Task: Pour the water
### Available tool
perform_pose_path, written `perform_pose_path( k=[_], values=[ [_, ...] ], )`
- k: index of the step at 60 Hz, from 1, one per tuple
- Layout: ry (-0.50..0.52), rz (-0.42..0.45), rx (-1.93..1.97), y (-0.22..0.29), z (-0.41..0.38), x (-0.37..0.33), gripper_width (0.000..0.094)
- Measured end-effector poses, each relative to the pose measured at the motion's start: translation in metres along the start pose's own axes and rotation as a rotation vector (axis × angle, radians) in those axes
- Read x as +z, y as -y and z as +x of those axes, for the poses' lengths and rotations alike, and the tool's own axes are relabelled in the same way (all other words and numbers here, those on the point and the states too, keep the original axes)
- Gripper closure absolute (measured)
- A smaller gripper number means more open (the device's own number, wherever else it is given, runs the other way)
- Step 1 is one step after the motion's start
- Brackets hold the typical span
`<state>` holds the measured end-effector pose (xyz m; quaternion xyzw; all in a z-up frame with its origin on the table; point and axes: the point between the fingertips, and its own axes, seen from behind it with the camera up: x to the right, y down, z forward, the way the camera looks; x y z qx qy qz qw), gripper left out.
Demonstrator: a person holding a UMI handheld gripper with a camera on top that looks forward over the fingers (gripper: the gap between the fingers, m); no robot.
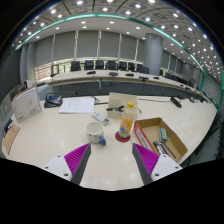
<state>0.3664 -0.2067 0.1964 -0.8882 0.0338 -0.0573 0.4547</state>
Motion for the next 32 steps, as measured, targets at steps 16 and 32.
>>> perform_pose_path(
  k=[16,32],
  values=[
    [0.044,-0.019,-0.034,-0.031,-0.03,-0.081,0.0076],
    [0.049,-0.008,-0.01,-0.042,-0.034,-0.115,0.0076]
  ],
)
